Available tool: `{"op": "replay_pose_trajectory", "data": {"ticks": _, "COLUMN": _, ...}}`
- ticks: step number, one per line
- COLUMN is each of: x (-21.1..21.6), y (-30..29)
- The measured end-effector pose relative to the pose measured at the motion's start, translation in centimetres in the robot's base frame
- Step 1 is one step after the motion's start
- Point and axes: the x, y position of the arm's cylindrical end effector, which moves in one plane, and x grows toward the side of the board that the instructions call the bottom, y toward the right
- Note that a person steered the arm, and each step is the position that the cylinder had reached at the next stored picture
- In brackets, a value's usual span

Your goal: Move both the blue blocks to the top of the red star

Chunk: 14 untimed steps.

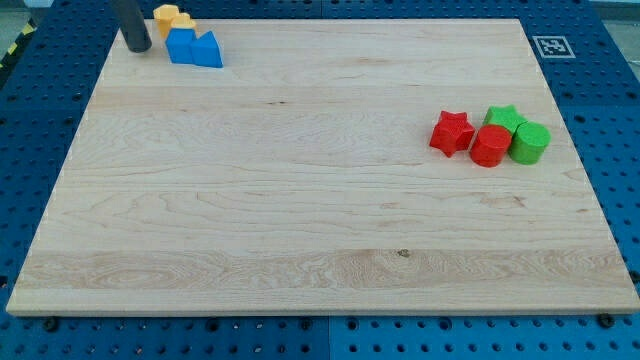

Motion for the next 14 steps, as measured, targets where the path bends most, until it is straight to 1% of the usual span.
{"op": "replay_pose_trajectory", "data": {"ticks": 3, "x": 0.1, "y": 4.6}}
{"op": "replay_pose_trajectory", "data": {"ticks": 4, "x": 1.2, "y": 6.5}}
{"op": "replay_pose_trajectory", "data": {"ticks": 5, "x": 2.1, "y": 8.6}}
{"op": "replay_pose_trajectory", "data": {"ticks": 7, "x": 2.3, "y": 14.0}}
{"op": "replay_pose_trajectory", "data": {"ticks": 11, "x": 7.6, "y": 24.6}}
{"op": "replay_pose_trajectory", "data": {"ticks": 13, "x": 11.9, "y": 27.3}}
{"op": "replay_pose_trajectory", "data": {"ticks": 14, "x": 13.1, "y": 29.1}}
